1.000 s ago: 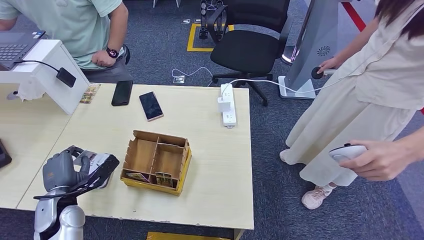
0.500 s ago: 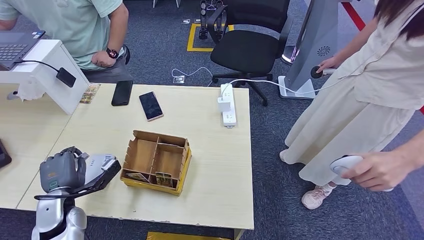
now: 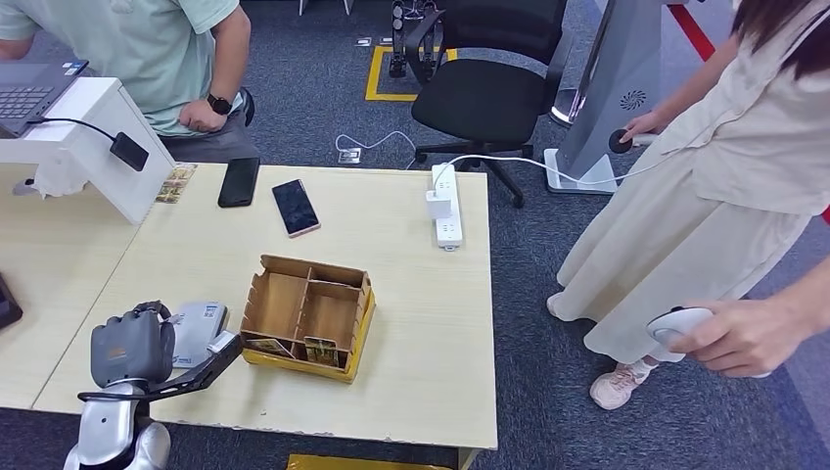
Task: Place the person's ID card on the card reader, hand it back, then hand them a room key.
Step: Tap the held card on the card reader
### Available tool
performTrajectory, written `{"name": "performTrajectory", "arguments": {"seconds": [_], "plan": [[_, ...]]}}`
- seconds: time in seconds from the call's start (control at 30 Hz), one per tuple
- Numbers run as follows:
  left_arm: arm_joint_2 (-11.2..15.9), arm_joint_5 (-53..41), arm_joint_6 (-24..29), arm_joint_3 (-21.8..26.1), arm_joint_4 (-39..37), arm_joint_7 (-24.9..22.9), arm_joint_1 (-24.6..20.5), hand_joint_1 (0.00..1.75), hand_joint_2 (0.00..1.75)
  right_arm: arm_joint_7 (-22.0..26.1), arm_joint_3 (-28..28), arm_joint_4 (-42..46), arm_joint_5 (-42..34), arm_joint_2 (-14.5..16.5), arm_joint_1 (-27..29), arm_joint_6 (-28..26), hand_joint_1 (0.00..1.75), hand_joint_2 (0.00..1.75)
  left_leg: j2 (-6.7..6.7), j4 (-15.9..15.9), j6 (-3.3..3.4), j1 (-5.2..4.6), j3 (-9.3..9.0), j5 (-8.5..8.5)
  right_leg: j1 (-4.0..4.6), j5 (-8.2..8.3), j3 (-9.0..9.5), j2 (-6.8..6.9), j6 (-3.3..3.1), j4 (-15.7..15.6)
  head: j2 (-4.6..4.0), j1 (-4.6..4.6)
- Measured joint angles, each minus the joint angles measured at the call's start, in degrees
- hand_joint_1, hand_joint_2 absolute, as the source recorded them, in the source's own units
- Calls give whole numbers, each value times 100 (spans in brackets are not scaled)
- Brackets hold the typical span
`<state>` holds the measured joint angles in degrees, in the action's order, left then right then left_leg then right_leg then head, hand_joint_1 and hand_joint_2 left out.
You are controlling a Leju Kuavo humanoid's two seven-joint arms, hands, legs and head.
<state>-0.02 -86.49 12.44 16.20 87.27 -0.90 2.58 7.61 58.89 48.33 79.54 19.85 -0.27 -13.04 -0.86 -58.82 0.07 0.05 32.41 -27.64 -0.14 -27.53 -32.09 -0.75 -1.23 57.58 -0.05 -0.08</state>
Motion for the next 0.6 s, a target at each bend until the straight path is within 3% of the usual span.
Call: {"name": "performTrajectory", "arguments": {"seconds": [0.6], "plan": [[-23, 0, -165, -3, -56, 150, 16, 175, 175, 1, 2, 0, 0, 0, 0, -1, 0, 175, -1, 0, 0, 0, 0, 0, 0, 0, 0, 1, 0, 0, 0, 0]]}}
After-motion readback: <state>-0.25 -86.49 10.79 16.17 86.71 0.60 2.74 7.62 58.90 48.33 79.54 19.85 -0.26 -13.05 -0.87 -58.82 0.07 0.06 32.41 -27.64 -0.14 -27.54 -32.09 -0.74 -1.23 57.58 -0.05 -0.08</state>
